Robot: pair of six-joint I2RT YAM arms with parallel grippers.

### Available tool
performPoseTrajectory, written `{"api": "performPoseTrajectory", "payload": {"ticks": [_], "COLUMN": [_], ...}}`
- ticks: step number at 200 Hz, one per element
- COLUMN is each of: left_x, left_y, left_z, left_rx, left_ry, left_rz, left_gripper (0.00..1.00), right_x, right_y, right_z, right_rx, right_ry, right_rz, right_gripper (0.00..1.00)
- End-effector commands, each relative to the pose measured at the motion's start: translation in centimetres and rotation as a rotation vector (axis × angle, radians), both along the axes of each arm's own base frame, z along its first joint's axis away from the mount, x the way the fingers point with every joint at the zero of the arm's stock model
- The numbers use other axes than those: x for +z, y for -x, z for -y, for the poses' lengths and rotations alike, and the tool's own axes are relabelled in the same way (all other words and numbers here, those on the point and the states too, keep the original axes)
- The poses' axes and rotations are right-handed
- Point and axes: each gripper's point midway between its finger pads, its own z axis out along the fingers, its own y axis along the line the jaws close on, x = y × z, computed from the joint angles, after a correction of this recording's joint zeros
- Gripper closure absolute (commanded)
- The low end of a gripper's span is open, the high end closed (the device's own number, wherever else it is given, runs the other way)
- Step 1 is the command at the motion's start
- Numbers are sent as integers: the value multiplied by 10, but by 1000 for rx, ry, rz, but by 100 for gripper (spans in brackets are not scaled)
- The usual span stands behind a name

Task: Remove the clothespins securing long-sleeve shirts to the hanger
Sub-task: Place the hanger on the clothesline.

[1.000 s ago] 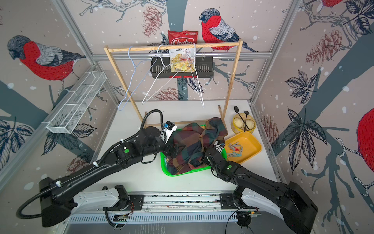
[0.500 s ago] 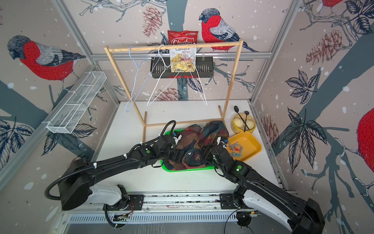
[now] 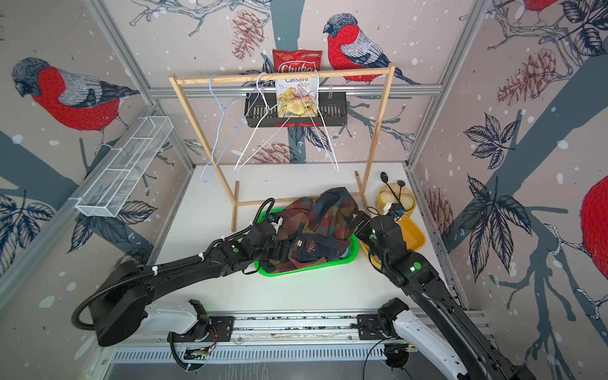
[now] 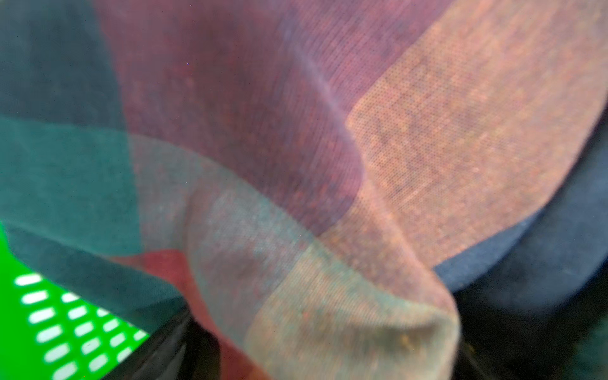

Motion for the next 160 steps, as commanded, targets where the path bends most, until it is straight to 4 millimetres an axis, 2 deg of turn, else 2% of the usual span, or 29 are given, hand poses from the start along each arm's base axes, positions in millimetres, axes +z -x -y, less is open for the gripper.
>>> {"api": "performPoseTrajectory", "payload": {"ticks": [1,26,50,70,94,98,124,132,150,160], "left_x": [-17,-18,-19,-19,-18,-18,-14,-12,-6,-3], "left_y": [11,13,17,19,18,18,18,18,17,16], "left_z": [-19,-16,-13,-9,-7,-6,-3,-2,0,1], "left_rx": [46,33,14,1,-3,-4,-19,-25,-30,-32], "left_ry": [-68,-72,-74,-72,-67,-66,-59,-57,-55,-53], "left_rz": [-64,-65,-66,-70,-69,-68,-68,-67,-58,-52], "left_gripper": [4,4,4,4,4,4,4,4,4,4], "right_x": [-5,-17,-19,-20,-18,-26,-34,-34,-31,-28], "right_y": [-26,-63,-89,-101,-110,-113,-113,-110,-100,-93], "right_z": [-4,-9,-34,-53,-68,-72,-99,-107,-122,-131], "right_rx": [98,146,256,305,323,331,433,465,509,534], "right_ry": [-52,-127,-171,-275,-272,-276,-318,-322,-316,-282], "right_rz": [30,54,46,81,109,87,74,79,85,85], "right_gripper": [0,0,0,0,0,1,20,29,57,67]}}
